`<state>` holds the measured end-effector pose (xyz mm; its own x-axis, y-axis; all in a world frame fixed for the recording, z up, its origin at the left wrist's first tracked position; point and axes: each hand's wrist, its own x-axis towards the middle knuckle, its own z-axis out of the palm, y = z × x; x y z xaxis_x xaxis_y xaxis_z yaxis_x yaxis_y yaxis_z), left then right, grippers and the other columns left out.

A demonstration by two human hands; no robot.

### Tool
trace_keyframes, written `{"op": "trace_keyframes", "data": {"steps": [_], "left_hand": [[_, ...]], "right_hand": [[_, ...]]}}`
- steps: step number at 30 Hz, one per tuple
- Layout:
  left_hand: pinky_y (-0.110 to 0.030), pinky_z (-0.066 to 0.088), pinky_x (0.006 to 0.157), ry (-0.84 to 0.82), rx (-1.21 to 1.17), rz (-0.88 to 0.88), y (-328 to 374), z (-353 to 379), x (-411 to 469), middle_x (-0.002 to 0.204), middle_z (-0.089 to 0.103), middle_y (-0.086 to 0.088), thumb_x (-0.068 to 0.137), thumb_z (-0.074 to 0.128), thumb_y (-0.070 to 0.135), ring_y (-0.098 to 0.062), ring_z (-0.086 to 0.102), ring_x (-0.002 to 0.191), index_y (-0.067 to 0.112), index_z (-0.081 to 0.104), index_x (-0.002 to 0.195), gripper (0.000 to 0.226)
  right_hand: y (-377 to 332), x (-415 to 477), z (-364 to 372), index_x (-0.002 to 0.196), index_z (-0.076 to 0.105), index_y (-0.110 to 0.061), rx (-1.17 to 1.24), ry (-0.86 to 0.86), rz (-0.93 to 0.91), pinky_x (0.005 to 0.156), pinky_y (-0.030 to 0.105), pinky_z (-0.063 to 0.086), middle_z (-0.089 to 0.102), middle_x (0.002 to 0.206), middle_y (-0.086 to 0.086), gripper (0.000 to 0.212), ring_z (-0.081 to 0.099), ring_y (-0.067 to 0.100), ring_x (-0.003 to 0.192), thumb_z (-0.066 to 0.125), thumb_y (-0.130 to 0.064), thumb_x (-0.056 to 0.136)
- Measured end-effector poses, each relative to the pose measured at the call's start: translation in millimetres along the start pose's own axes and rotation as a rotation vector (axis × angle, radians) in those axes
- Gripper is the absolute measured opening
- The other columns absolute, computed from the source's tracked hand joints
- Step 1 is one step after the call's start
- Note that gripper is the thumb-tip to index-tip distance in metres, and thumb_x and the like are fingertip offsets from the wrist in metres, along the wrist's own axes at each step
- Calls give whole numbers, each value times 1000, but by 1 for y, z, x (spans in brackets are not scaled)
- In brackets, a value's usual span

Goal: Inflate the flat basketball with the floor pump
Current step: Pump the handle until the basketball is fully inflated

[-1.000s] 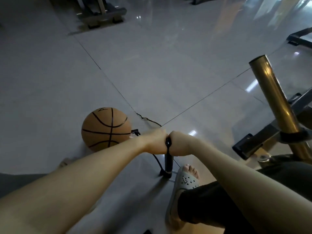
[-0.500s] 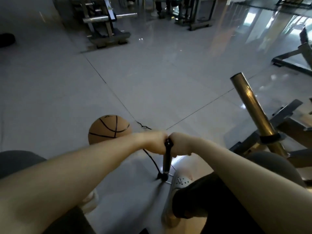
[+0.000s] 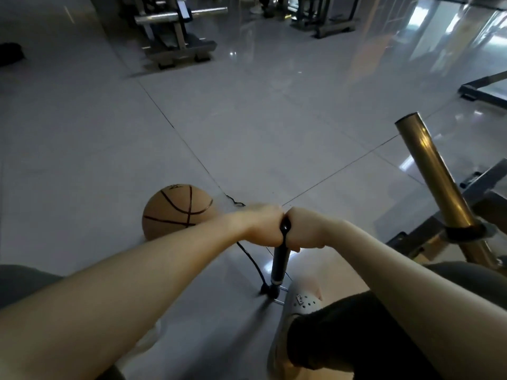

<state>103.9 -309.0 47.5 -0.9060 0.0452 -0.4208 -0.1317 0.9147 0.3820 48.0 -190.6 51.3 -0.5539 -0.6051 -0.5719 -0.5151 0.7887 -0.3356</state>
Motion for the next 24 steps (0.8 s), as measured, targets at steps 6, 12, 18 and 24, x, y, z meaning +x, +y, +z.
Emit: {"op": "trace_keyframes", "data": {"steps": [6,12,18,24], "left_hand": [[-27,40,47,-8,58,-11,-22,51,21,61,53,0,79,60,16,-21,54,55,20,48,62,21],[-28,37,50,-3,76,-82,-15,69,2,65,50,1,81,59,16,-21,53,60,22,45,65,23],[-26,38,49,-90,11,-34,8,32,-26,73,60,-5,85,63,13,-22,55,66,15,62,74,11],[-28,48,59,-30,-16,-35,32,-77,-55,78,64,-4,76,71,6,-19,58,68,6,72,96,20]], "right_hand": [[19,37,48,84,66,-8,-30,-47,-11,62,32,49,60,72,5,9,57,20,67,60,-12,78],[11,24,64,100,65,-11,-198,-75,-18,77,33,50,59,86,7,16,58,23,82,56,-19,89],[-1,-18,28,70,63,-3,-150,-124,8,60,30,48,53,56,6,10,49,18,43,66,-6,79],[-40,-68,-71,85,65,1,-25,-58,-48,43,25,39,49,59,6,9,42,17,44,64,0,76]]}}
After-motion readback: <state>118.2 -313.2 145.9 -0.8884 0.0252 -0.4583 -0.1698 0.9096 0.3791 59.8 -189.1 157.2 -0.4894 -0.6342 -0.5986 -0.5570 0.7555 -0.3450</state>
